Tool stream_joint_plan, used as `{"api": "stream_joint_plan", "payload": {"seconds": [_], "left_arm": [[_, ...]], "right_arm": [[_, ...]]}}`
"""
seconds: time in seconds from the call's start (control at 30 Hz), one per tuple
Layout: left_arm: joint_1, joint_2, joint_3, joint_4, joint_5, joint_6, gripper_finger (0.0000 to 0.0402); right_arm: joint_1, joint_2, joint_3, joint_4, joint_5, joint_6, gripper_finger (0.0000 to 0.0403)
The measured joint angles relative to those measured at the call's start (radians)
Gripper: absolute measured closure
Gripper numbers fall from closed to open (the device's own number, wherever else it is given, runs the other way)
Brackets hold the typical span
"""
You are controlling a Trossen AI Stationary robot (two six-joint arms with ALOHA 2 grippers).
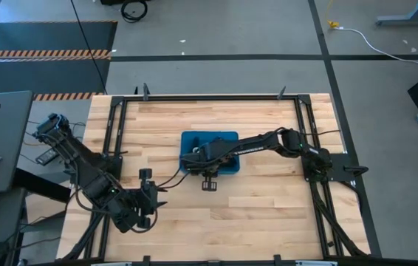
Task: Pick and place USB-C Cables
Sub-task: Move the blue bin to the center of the table
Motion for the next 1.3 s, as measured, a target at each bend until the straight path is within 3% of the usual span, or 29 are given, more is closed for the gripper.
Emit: {"api": "stream_joint_plan", "payload": {"seconds": [1.3], "left_arm": [[-0.001,0.0,0.0,0.008,-0.006,-0.005,0.023]], "right_arm": [[0.02,-0.003,-0.002,-0.017,-0.018,-0.095,0.04]]}}
